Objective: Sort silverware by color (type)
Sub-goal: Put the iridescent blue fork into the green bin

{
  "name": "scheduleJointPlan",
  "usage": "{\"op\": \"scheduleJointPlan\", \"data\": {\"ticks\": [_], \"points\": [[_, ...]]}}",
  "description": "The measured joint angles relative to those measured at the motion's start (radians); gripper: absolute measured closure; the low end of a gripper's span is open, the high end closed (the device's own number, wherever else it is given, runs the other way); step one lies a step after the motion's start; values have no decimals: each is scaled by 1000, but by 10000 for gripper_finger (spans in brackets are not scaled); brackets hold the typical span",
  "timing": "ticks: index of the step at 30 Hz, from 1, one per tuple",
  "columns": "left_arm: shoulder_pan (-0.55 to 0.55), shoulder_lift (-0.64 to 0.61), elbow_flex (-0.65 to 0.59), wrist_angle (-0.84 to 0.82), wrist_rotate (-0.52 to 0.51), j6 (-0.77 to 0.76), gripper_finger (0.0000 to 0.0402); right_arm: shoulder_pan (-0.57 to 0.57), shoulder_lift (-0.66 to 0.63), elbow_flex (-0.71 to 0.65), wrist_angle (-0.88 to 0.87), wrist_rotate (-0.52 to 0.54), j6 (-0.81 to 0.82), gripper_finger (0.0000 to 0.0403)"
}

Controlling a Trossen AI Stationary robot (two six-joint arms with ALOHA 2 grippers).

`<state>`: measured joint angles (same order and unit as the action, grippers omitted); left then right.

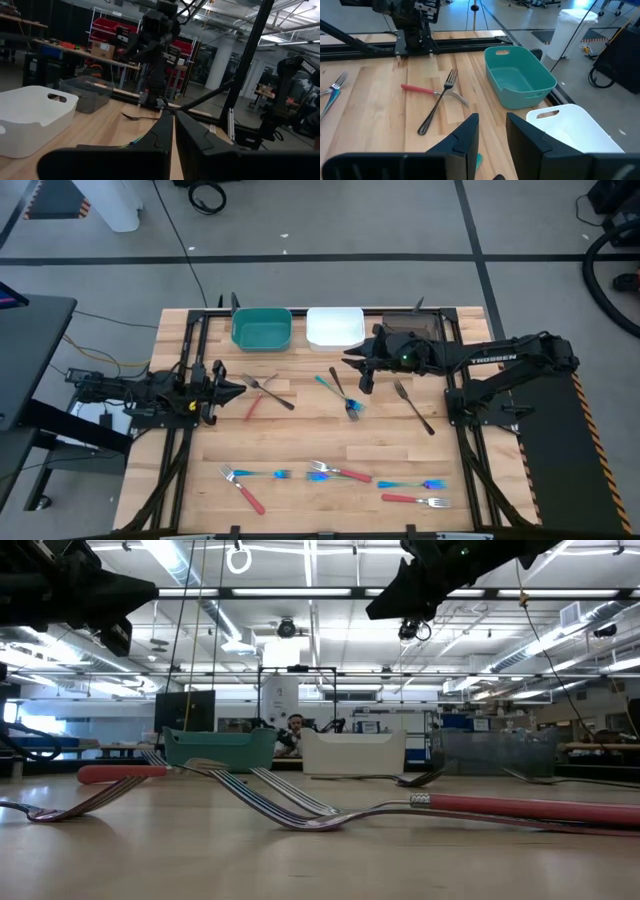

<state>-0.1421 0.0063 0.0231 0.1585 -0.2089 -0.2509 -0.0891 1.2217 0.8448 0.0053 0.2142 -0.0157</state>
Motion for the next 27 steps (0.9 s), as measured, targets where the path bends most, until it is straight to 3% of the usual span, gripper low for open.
{"op": "scheduleJointPlan", "data": {"ticks": [13,21,27], "points": [[0,0,0,15,-2,6,375,2,0,0,-22,0,24,297],[0,0,0,2,-152,6,371,2,0,0,-22,0,24,297],[0,23,0,0,-158,28,345,2,0,0,-22,0,19,297]]}}
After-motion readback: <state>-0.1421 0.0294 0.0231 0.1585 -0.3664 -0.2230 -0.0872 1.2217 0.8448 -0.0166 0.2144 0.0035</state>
